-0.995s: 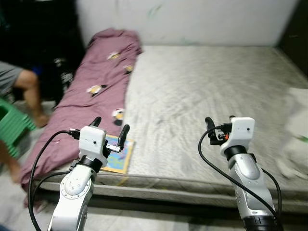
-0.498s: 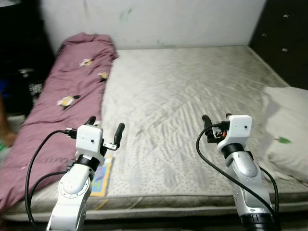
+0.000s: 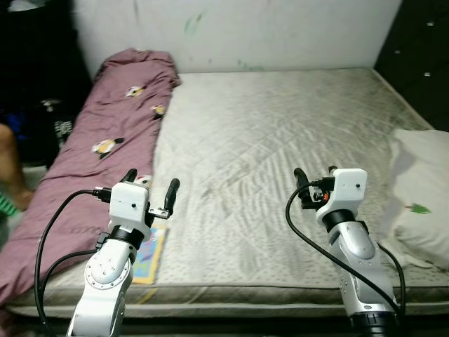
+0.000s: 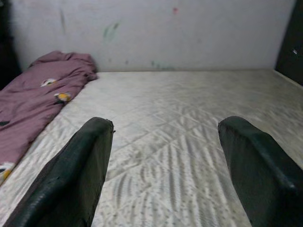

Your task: Clean up the room

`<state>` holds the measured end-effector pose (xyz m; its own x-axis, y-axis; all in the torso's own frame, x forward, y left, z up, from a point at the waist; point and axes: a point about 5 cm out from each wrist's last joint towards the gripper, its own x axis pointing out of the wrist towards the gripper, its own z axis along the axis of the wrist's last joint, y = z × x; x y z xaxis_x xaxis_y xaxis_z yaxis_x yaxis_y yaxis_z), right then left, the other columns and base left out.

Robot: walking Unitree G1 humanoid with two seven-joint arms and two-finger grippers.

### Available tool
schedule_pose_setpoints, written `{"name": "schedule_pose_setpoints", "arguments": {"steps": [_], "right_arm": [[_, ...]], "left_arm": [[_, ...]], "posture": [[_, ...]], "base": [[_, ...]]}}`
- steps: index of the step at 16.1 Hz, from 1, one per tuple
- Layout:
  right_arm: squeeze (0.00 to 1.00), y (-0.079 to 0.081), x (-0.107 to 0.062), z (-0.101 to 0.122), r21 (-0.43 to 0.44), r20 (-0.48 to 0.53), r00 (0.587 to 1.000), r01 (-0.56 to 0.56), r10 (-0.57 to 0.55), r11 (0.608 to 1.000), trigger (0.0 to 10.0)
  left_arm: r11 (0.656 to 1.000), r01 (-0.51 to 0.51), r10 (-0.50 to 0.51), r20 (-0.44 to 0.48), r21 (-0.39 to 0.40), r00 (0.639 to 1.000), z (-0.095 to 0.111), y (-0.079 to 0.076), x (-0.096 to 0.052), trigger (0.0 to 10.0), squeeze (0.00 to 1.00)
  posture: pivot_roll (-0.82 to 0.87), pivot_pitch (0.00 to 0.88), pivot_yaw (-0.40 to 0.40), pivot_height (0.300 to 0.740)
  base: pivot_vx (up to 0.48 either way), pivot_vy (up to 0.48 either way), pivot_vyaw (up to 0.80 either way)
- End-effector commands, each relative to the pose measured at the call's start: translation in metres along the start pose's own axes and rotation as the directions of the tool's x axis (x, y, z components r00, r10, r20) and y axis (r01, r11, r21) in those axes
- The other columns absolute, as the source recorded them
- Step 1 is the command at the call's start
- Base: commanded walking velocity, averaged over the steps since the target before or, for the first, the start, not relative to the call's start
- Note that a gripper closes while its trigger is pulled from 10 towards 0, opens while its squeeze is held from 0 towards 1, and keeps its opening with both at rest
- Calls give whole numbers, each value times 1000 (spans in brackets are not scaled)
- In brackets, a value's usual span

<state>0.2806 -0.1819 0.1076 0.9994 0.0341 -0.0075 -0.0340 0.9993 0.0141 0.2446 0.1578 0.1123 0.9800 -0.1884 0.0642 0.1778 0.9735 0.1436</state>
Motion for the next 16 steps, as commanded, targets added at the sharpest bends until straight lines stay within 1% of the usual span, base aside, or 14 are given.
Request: {"name": "schedule_pose_setpoints", "arguments": {"steps": [1, 9, 12, 16], "right_arm": [[0, -3, 0, 4, 28, 21, 999, 25, -25, 999, 10000], [0, -1, 1, 3, 20, 18, 1000, 18, -18, 1000, 10000], [0, 1, 2, 4, -9, 22, 1000, 3, -2, 1000, 10000], [0, 1, 1, 4, -17, 22, 1000, 1, -1, 1000, 10000]], "left_arm": [[1000, -3, 3, 6, 13, 1000, 1, 1, 1, 10000, 0], [1000, -5, 5, 5, 8, 1000, 1, 1, 3, 10000, 0], [1000, -6, 6, 6, 8, 1000, 2, 1, 3, 10000, 0], [1000, -1, 1, 5, 4, 1000, 2, 0, 3, 10000, 0]], "posture": [[-41, 0, 30, 740], [-40, 0, 32, 740], [-40, 0, 31, 740], [-42, 0, 31, 740]], "base": [[0, -304, 0], [0, -307, 0], [0, -307, 0], [0, -308, 519]]}}
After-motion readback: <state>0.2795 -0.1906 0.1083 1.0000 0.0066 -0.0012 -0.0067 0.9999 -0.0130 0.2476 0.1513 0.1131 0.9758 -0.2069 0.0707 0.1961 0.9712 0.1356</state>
